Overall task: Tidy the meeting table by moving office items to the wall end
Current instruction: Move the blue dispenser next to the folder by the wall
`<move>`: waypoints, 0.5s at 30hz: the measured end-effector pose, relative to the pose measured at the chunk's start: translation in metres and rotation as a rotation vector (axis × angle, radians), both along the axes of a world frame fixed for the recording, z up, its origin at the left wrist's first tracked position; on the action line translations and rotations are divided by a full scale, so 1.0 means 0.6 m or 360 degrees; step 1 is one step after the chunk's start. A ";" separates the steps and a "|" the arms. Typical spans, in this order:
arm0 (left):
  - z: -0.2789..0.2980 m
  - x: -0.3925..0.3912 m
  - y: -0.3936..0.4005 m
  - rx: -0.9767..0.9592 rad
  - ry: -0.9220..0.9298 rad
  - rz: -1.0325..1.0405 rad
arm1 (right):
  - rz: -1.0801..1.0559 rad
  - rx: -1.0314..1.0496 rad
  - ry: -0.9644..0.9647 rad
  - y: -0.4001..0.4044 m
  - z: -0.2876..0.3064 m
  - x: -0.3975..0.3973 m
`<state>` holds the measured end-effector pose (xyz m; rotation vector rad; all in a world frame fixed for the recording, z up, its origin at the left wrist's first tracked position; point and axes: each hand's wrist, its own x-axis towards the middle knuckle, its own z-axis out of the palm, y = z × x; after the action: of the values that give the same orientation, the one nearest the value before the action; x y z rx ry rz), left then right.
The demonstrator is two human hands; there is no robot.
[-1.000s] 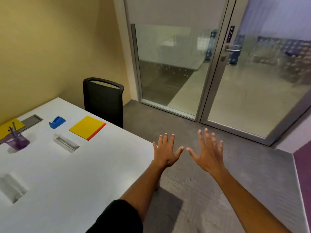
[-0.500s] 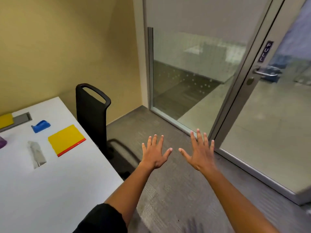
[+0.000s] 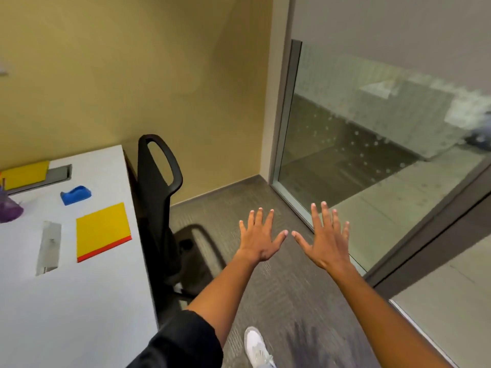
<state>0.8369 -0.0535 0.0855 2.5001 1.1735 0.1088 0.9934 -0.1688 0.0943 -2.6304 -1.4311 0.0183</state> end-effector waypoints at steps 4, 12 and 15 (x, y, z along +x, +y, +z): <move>0.019 0.108 0.129 -0.0041 -0.0045 0.0041 | 0.0070 -0.0045 -0.0043 0.134 0.002 0.099; 0.072 0.219 0.392 0.0038 -0.0060 0.0197 | 0.0275 -0.0031 -0.0028 0.439 0.041 0.228; 0.071 0.236 0.491 0.0056 -0.0070 0.0351 | 0.0397 -0.0020 0.0005 0.565 0.037 0.261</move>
<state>0.9784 0.2409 0.1280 2.3770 1.4364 0.2429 1.1497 0.1702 0.1164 -2.4419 -1.7532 0.0585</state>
